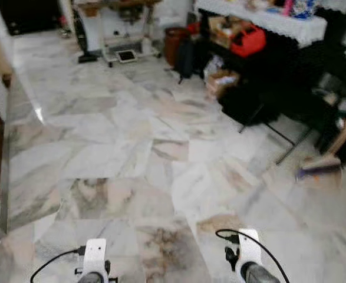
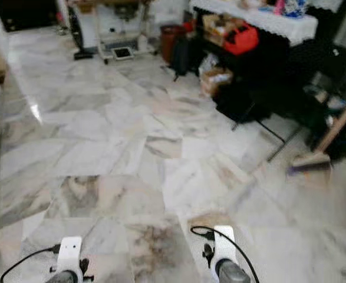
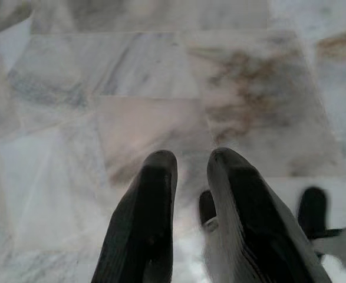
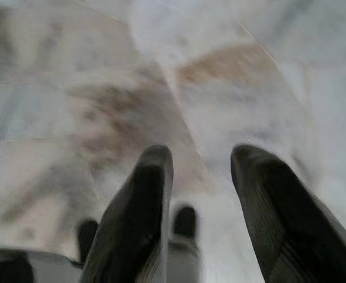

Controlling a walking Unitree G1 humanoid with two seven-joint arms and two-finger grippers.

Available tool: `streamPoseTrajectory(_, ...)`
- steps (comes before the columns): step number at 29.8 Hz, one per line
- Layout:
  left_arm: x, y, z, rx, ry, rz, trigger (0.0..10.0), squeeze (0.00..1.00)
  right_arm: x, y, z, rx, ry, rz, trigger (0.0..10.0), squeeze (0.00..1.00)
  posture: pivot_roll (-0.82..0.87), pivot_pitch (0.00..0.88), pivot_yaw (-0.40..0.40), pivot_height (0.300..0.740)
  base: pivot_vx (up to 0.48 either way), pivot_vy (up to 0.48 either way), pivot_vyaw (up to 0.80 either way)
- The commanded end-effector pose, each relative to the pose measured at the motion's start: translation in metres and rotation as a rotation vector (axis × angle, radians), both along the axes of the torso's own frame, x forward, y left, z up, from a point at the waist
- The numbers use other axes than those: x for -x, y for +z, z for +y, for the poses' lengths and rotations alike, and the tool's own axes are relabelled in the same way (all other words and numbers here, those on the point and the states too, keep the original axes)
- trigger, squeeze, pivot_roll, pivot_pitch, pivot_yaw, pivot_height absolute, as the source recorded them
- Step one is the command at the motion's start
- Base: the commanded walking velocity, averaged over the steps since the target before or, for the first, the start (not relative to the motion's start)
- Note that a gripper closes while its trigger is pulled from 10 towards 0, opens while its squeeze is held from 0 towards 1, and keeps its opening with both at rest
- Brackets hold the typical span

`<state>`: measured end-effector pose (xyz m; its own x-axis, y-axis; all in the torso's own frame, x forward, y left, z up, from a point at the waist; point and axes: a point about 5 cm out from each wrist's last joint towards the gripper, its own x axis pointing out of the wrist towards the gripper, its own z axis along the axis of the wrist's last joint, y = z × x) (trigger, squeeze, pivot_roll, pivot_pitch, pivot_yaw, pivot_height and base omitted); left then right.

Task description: Setting the table

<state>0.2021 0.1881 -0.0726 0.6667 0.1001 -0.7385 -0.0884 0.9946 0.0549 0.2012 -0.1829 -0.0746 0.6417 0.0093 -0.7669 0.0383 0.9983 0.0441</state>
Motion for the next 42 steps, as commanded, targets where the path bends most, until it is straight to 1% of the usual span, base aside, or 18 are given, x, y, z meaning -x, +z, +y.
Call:
streamPoseTrajectory(1,0.0026,-0.0008,0.0051,-0.008,0.008,0.008,10.0,0.0,-0.0063,0.0031,0.0042,-0.005,0.007,-0.019,10.0,0.0,0.04,0.0,0.001,0.74,0.0,0.0,-0.67)
streamPoseTrajectory(13,0.0,0.0004,0.0036,-0.008,-0.004,0.001,10.0,0.0,-0.0065,0.0033,0.0028,0.0,0.003,-0.019,10.0,0.0,0.04,0.0,0.0,0.74,0.0,0.0,-0.67)
streamPoseTrajectory(15,-0.0008,0.0008,0.0032,-0.015,-0.019,0.001,10.0,0.0,-0.0068,0.0035,0.0027,0.002,0.003,-0.019,10.0,0.0,0.03,0.0,0.002,0.74,0.0,-0.259,-0.67)
streamPoseTrajectory(20,-0.0004,0.0005,0.0033,-0.016,-0.015,0.005,10.0,0.0,-0.0065,0.0033,0.0026,0.003,0.003,-0.018,10.0,0.0,0.04,0.0,0.0,0.74,0.0,-0.259,-0.67)
streamPoseTrajectory(22,-0.0001,0.0003,0.0034,-0.008,0.001,0.006,10.0,0.0,-0.0065,0.0032,0.0026,0.003,0.004,-0.018,10.0,0.0,0.04,0.0,-0.002,0.74,0.0,0.0,-0.67)
streamPoseTrajectory(42,0.0013,-0.0003,0.0046,-0.017,-0.013,0.01,10.0,0.0,-0.0053,0.0023,0.0066,-0.008,-0.001,-0.018,10.0,0.0,0.04,0.0,0.01,0.74,0.0,0.0,-0.66)
